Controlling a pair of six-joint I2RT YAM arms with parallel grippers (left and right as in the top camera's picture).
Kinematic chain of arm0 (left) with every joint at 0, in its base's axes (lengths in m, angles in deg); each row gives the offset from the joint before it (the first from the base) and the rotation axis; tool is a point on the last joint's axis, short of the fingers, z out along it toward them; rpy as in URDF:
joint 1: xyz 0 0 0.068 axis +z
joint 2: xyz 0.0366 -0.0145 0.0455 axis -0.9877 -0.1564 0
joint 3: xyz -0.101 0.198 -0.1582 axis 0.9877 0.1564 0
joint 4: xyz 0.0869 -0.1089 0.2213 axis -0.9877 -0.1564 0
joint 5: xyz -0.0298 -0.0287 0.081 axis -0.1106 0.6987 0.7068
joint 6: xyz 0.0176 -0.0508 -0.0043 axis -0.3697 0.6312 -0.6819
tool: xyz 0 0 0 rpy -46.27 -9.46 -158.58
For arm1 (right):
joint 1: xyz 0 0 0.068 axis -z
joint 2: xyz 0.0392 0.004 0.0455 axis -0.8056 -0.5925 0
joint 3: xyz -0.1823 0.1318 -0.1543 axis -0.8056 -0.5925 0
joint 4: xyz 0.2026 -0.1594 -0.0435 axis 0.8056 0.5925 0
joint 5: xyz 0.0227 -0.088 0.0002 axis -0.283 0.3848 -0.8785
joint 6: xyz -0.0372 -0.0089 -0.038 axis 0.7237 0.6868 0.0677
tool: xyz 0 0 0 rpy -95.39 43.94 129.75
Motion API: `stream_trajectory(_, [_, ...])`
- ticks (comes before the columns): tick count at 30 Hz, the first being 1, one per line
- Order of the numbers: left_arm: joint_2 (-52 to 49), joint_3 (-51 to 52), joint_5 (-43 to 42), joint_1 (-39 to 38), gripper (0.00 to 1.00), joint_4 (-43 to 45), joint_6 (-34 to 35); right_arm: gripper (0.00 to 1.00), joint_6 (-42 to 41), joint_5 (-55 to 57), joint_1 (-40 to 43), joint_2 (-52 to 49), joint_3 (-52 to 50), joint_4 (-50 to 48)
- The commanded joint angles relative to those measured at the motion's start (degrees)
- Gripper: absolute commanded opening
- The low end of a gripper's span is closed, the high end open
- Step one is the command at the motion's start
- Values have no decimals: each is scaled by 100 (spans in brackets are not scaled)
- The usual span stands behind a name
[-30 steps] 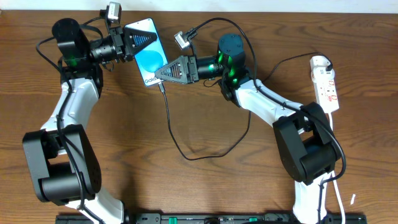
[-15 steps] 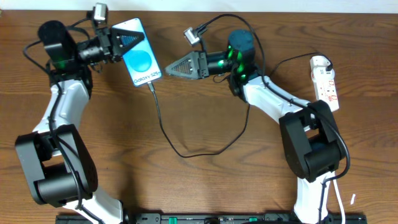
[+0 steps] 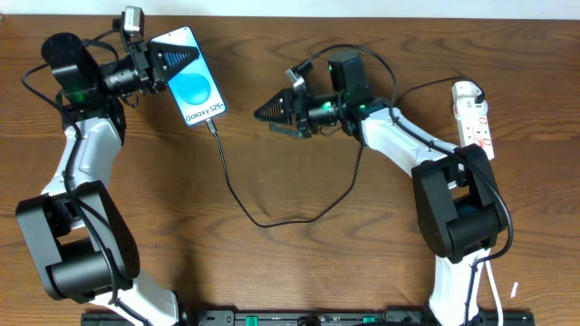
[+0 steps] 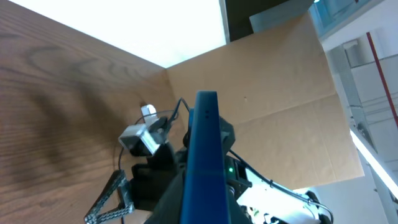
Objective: Plug charger to phone and switch on socket
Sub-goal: 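Open the right gripper and pull it back from the plug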
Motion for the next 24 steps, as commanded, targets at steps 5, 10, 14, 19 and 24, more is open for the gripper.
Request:
stream_trajectory(5, [173,-11,-116,-2,7,46,-17,90,1381,1888,-66,-26,33,1172])
stream_trajectory(10, [173,17,-118,-2,7,44,-20,90,1615,2876,26,87,35,1858])
stream_trajectory(14, [173,122,-116,-7,7,46,-22,95,1786,2990,155,306,35,1976])
stream_trajectory(19, [162,291,-116,-7,7,42,-144,99,1965,3834,297,859,35,2441])
stream_trajectory(24, [162,415,-111,-7,7,42,-400,99,2094,4977,308,1569,35,3073])
